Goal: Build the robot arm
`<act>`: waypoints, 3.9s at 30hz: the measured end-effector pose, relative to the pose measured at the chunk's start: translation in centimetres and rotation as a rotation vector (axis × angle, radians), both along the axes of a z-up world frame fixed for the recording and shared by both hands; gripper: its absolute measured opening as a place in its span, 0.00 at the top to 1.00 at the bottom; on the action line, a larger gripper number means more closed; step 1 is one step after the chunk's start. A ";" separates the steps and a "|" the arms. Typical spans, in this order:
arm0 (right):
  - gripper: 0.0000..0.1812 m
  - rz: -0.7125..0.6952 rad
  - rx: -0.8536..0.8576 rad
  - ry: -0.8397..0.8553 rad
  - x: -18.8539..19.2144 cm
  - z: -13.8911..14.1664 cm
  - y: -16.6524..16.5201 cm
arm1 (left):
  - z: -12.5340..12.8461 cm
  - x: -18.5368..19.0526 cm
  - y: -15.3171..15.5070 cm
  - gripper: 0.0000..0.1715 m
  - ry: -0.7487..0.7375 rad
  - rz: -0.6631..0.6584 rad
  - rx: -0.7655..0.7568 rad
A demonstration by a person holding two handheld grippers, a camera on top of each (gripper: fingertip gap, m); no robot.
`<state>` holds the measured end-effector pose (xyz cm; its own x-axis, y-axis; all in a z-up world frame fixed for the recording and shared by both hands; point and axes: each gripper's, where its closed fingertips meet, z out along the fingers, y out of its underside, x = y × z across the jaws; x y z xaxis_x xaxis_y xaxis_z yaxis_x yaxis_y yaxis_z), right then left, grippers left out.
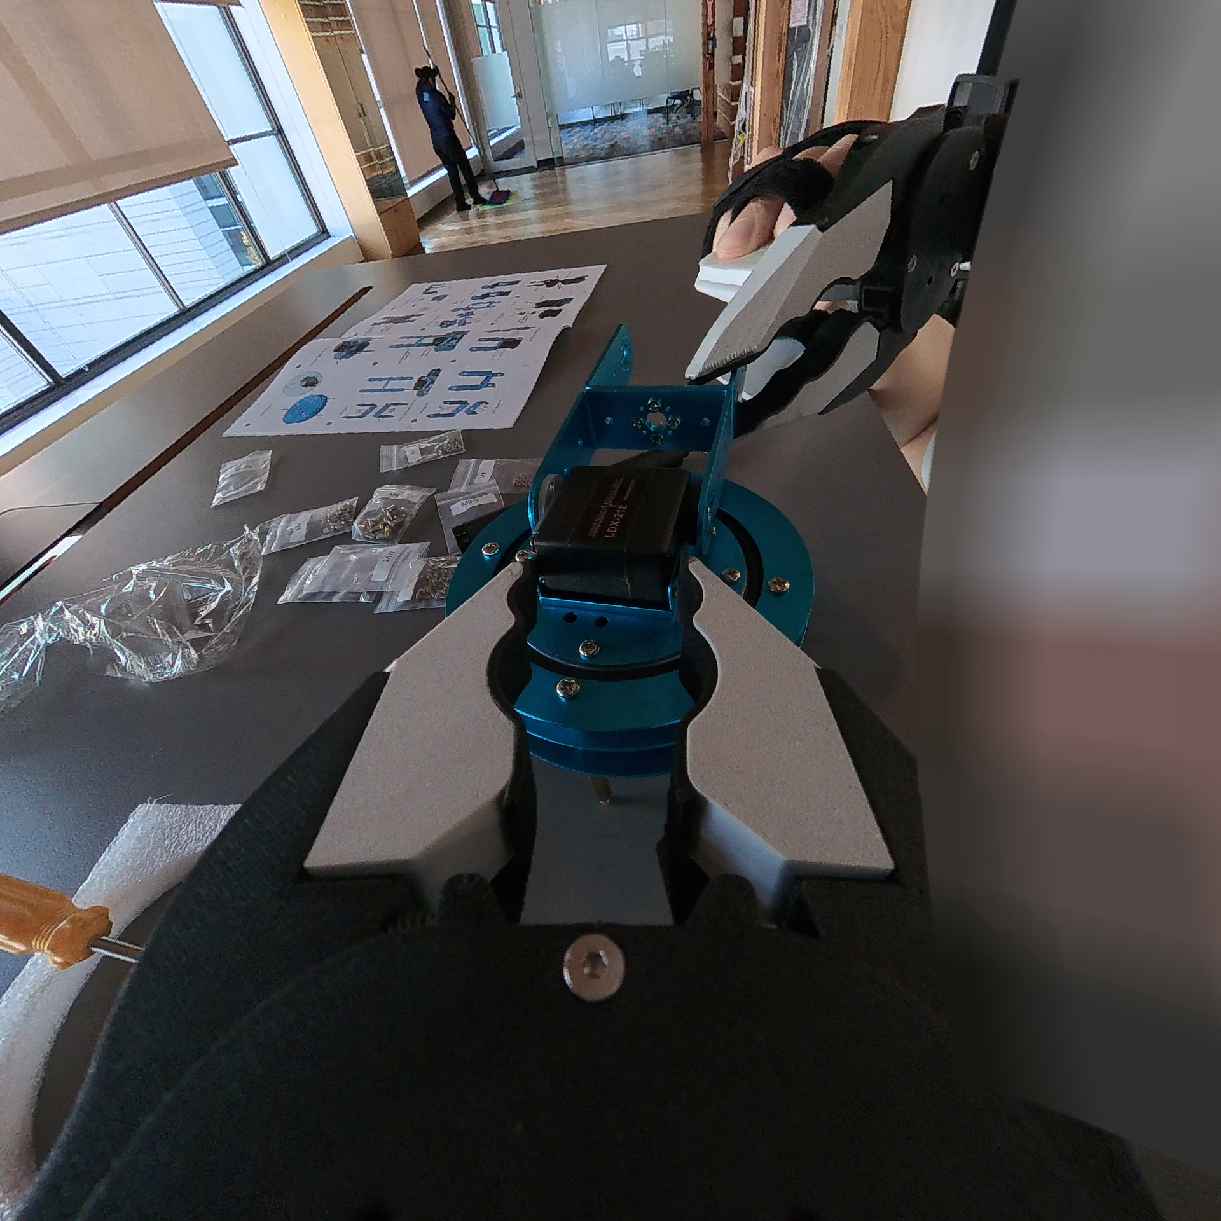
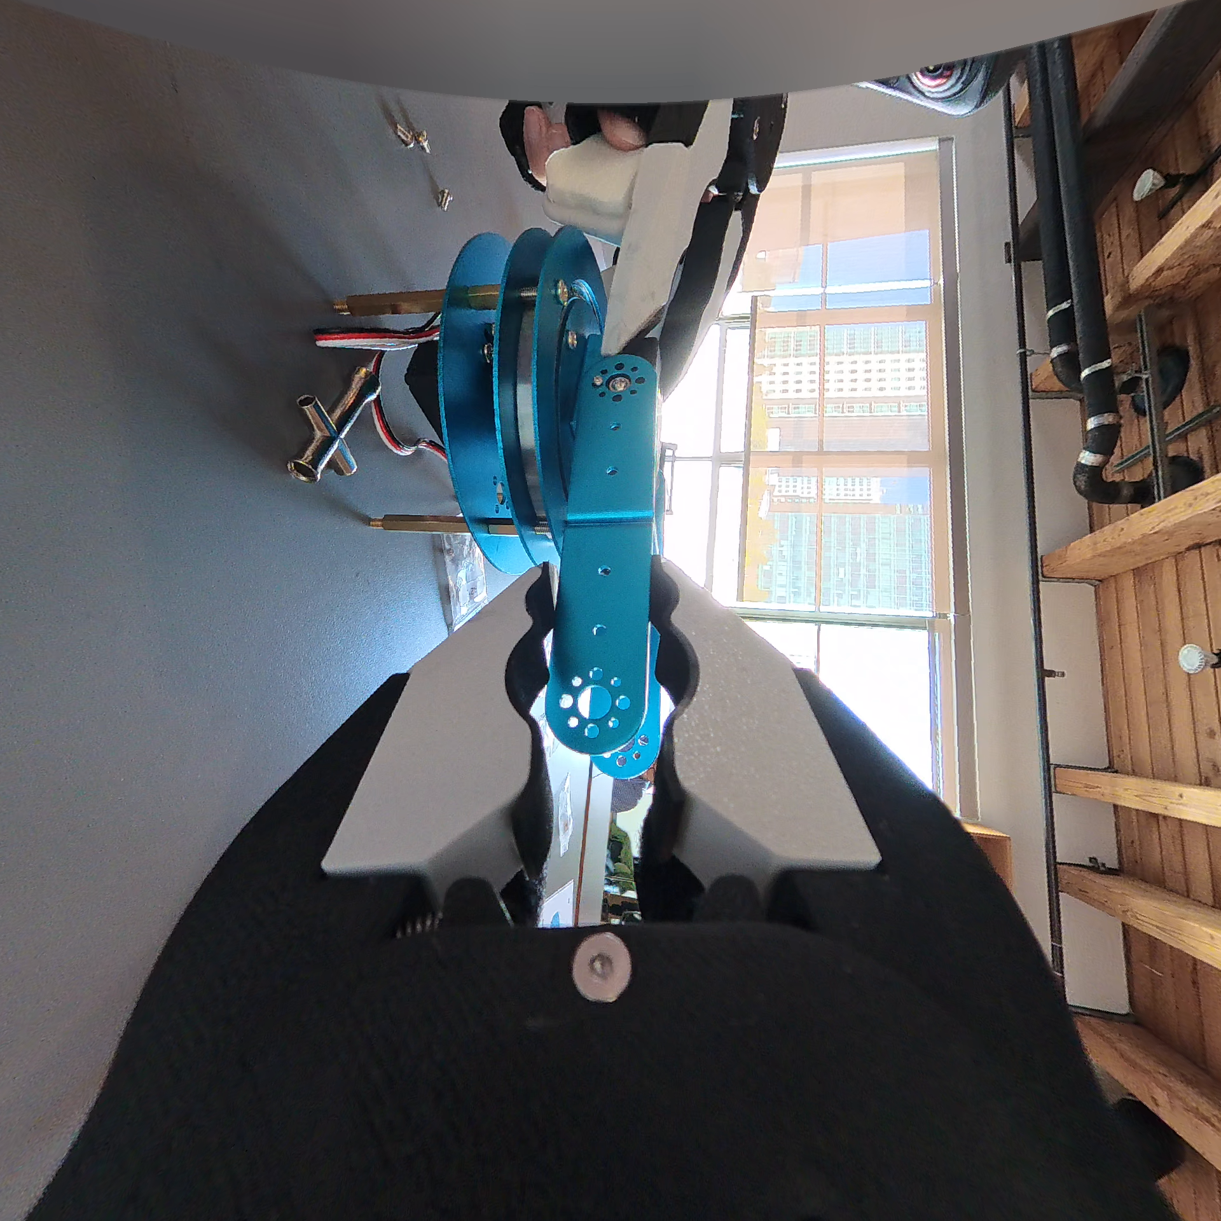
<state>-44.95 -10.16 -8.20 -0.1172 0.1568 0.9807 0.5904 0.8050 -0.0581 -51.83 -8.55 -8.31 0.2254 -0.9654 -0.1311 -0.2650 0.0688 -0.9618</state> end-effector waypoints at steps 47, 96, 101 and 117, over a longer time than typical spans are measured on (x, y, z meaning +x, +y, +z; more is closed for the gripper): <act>0.85 0.004 0.054 -0.026 -0.2 -0.3 -0.5 | -0.2 -0.1 -0.3 0.84 0.010 -0.015 0.039; 0.85 -0.009 0.135 -0.028 -0.3 -0.1 -0.5 | -0.8 0.4 0.4 0.70 -0.068 -0.070 -0.103; 0.85 -0.014 0.121 -0.014 -0.4 0.0 -0.6 | -0.7 0.5 0.4 0.70 -0.077 -0.035 -0.141; 0.85 -0.024 0.127 -0.016 -0.3 0.0 -0.4 | -0.8 0.6 0.4 0.69 -0.063 0.002 -0.114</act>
